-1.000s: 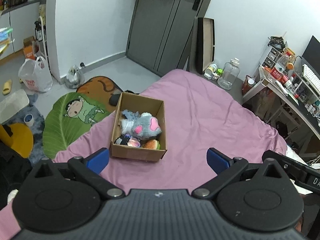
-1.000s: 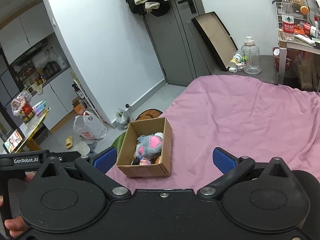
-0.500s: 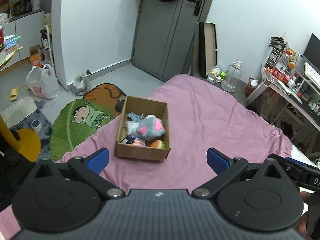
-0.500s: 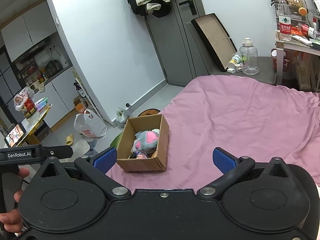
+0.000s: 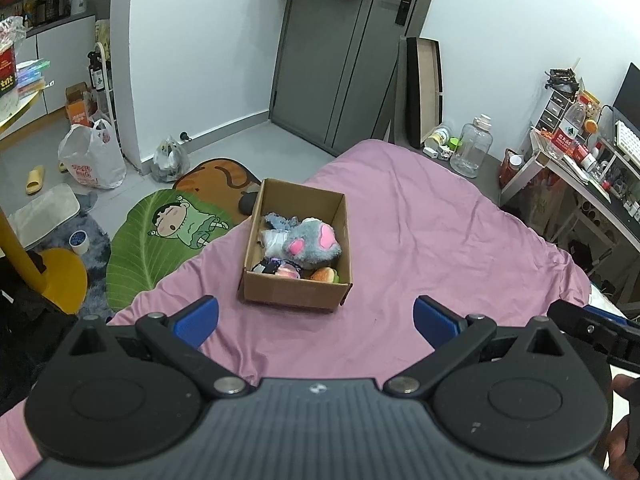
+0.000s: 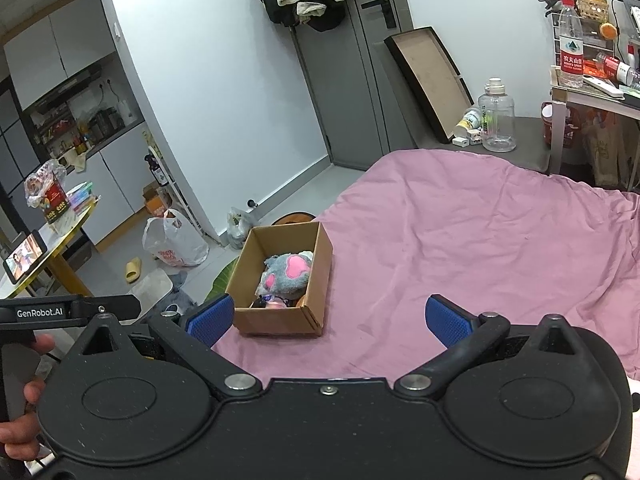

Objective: Organize soft objects

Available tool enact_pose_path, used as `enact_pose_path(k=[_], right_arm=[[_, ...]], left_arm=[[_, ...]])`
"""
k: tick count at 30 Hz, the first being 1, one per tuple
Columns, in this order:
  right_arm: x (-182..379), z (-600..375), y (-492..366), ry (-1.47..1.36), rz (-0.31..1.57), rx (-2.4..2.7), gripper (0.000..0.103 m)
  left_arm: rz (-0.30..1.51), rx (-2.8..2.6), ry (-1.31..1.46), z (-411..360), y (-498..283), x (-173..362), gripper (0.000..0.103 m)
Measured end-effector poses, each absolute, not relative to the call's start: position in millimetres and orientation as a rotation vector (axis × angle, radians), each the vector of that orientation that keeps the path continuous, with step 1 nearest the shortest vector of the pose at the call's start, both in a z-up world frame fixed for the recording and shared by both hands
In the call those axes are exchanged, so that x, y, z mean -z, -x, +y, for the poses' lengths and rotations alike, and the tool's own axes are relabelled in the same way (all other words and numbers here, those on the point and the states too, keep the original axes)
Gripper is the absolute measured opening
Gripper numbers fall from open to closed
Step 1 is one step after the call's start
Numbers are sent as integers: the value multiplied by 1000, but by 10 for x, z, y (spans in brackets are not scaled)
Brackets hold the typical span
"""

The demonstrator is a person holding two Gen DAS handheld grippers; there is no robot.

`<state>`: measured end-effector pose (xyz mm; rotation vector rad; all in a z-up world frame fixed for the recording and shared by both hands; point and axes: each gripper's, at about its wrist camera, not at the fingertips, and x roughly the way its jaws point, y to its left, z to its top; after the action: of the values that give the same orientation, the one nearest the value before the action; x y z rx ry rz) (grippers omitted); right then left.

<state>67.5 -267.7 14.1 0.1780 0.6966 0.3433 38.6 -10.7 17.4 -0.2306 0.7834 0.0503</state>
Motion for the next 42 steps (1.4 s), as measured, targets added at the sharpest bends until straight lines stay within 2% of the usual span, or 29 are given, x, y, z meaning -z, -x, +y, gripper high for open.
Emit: enact_pose_path(k=[42], right_arm=[[-187,-2620,-610,-152,694,-354,103]], left_arm=[[777,-49,189,-73,-312,-158,103]])
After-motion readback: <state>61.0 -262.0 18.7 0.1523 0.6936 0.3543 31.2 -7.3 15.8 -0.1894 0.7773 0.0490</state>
